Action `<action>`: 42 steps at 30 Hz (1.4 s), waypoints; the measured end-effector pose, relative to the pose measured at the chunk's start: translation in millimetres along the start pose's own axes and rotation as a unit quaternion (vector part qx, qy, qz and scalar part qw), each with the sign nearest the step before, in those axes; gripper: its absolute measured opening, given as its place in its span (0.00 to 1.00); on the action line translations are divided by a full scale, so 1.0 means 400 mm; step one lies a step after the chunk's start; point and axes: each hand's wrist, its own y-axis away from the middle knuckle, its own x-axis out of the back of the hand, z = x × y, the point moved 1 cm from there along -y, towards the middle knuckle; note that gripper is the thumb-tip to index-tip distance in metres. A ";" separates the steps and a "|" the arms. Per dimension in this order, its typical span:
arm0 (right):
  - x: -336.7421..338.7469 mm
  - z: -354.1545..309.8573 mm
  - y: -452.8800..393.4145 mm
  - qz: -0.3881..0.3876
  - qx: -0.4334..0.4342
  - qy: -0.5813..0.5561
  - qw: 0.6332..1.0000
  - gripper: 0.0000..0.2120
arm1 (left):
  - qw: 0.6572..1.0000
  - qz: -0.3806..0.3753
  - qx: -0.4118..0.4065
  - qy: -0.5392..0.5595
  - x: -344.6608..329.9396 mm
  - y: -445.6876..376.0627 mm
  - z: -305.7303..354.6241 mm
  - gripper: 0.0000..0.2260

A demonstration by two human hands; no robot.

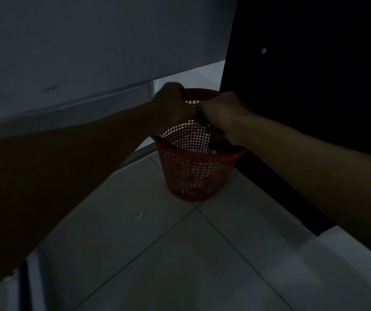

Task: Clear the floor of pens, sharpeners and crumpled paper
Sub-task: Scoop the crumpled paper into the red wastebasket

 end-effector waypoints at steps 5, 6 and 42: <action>-0.062 -0.015 0.148 0.135 0.279 -0.001 0.951 0.05 | 0.985 0.153 -0.072 0.041 0.087 0.140 -0.025 0.22; -0.086 -0.011 0.181 0.147 0.331 -0.008 0.932 0.03 | 0.977 0.194 -0.079 0.038 0.102 0.172 -0.047 0.18; -0.129 -0.009 0.275 0.233 0.451 0.113 0.854 0.06 | 0.995 -0.023 0.082 -0.056 0.165 0.630 -0.315 0.04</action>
